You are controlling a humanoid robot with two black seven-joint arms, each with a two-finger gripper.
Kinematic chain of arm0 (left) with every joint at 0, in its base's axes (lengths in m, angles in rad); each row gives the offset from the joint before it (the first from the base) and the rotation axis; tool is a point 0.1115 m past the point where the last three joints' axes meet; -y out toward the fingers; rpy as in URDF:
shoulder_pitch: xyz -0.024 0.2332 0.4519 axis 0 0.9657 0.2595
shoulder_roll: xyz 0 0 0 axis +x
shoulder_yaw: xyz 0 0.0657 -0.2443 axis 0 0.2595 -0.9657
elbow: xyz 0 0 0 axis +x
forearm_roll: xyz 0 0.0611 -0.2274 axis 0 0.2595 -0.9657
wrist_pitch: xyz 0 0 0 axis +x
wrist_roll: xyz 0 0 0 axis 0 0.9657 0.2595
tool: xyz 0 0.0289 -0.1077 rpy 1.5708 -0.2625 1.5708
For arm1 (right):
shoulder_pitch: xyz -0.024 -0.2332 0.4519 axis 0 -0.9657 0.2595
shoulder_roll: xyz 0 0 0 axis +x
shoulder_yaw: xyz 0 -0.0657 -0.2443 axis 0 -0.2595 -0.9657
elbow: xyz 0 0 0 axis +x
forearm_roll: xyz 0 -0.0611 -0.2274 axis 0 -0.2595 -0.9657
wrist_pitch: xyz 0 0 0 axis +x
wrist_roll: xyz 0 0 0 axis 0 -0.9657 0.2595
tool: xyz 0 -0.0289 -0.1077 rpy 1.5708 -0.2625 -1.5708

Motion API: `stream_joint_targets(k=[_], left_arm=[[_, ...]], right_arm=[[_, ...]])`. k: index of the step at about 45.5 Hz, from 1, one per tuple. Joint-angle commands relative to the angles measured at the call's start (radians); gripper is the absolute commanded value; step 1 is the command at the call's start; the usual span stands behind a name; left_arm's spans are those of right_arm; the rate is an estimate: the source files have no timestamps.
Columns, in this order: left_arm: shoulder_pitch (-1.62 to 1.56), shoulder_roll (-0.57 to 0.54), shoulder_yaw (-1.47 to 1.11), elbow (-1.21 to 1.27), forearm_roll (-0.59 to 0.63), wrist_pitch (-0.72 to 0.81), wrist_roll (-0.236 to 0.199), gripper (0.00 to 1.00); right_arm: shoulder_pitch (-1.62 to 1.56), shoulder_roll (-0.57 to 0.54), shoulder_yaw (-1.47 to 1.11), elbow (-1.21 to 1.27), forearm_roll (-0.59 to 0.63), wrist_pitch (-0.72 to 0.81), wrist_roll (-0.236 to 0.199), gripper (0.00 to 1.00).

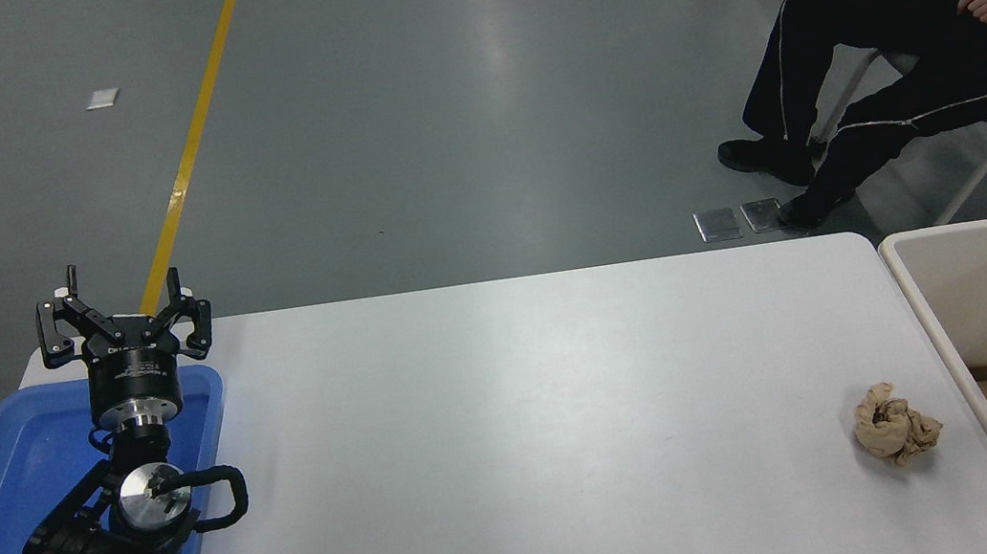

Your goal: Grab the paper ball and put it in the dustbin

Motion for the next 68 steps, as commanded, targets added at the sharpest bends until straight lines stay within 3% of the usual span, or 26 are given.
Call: stream_joint_targets(k=[1, 8, 15, 22, 34, 48, 68], left_arm=[[0.000, 0.000, 0.000, 0.000, -0.002, 0.000, 0.000, 0.99], [0.000, 0.000, 0.000, 0.000, 0.000, -0.002, 0.000, 0.99], [0.000, -0.002, 0.000, -0.002, 0.002, -0.002, 0.001, 0.99], [0.000, -0.002, 0.000, -0.002, 0.002, -0.002, 0.001, 0.99], [0.000, -0.002, 0.000, -0.002, 0.002, -0.002, 0.001, 0.99], [0.002, 0.000, 0.000, 0.000, 0.000, -0.002, 0.001, 0.99], [0.002, 0.000, 0.000, 0.000, -0.003, -0.002, 0.000, 0.99]], right_arm=[[0.042, -0.003, -0.084, 0.005, 0.000, 0.009, 0.065, 1.00], [0.172, -0.082, -0.087, 0.132, -0.008, 0.032, 0.066, 1.00], [0.323, -0.237, -0.136, 0.437, -0.020, 0.032, 0.066, 1.00], [0.548, -0.312, -0.325, 0.744, -0.059, 0.032, 0.066, 1.00], [0.954, -0.355, -0.543, 1.185, -0.086, 0.087, 0.065, 1.00], [1.337, -0.362, -0.826, 1.438, -0.185, 0.248, 0.063, 1.00], [1.575, -0.357, -0.943, 1.596, -0.182, 0.434, 0.057, 1.00]])
